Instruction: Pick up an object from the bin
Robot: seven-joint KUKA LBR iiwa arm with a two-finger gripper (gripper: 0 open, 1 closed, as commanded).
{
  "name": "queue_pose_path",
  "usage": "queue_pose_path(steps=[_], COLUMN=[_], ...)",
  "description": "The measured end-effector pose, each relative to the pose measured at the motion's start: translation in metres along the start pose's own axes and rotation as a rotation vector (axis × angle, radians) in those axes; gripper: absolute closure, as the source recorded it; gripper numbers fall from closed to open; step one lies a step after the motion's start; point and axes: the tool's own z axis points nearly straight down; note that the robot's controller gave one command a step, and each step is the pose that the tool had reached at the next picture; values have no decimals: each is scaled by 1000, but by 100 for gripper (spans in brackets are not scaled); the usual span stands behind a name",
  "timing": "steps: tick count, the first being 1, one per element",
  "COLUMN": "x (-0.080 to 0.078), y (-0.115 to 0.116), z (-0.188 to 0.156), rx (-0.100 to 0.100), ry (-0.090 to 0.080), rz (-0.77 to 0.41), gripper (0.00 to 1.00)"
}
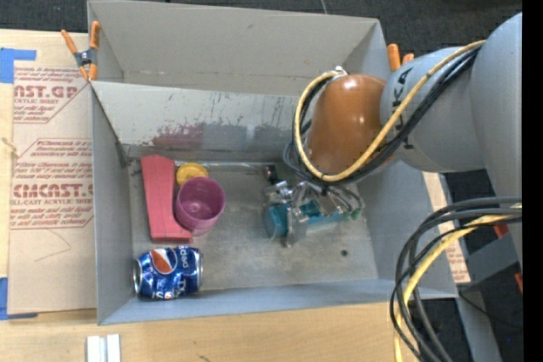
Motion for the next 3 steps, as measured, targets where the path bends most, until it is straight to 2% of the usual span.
queue_pose_path(steps=[1,2,3], x=[-5,-5,-17], y=[5,5,1], z=[-21,-21,-3], rx=[-3,-3,-7], ry=[4,4,12], rz=[-4,-4,-3], gripper=[100,100,100])
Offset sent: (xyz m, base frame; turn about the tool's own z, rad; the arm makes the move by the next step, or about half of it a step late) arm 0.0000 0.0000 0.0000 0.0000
